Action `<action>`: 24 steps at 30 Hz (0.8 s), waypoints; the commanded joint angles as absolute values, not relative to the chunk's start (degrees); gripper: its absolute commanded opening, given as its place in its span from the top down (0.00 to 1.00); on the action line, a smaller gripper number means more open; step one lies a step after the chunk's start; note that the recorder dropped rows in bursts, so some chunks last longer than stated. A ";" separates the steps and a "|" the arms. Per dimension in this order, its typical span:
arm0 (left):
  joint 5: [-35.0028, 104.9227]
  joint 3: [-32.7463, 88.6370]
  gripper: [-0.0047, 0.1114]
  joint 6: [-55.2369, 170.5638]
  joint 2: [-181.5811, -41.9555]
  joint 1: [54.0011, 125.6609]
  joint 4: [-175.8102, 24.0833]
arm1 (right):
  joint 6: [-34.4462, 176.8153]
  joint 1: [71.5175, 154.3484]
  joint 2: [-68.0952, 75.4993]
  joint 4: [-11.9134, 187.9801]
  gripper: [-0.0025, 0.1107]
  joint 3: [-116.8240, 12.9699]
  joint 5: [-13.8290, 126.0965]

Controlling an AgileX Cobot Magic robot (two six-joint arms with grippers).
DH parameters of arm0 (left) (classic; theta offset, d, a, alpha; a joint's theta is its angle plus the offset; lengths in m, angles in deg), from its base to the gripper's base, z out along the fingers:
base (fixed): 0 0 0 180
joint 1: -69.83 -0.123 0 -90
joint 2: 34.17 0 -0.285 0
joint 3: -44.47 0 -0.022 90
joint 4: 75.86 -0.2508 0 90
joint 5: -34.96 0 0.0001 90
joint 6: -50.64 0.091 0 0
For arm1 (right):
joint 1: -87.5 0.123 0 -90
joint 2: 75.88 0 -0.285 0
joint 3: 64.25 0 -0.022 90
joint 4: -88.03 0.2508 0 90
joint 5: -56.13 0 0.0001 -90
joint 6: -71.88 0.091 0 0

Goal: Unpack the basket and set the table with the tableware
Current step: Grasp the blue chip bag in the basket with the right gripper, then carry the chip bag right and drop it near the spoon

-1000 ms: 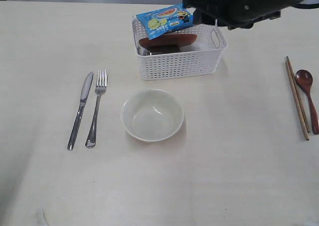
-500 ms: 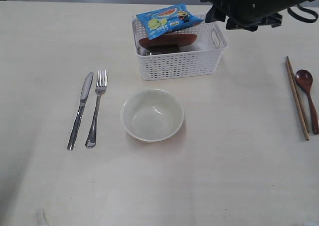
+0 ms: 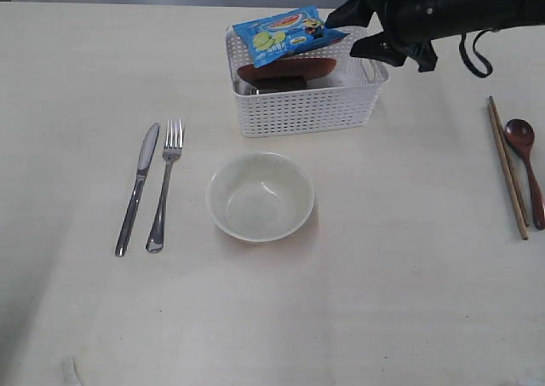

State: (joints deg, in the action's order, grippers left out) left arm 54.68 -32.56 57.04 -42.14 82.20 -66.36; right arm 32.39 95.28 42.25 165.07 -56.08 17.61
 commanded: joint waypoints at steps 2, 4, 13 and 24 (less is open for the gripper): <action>54.58 -32.75 0.96 56.82 -41.96 82.53 -66.45 | 24.43 94.92 46.03 175.96 0.48 -56.28 14.43; 54.58 -32.75 0.96 56.82 -41.96 82.53 -66.45 | 22.08 94.92 46.96 180.07 0.48 -56.28 13.16; 54.58 -32.75 0.96 56.82 -41.96 82.53 -66.45 | 16.18 94.92 47.60 183.08 0.91 -56.28 14.54; 54.58 -32.75 0.96 56.98 -41.96 82.53 -66.45 | 14.08 93.48 39.11 184.40 0.98 -56.37 10.92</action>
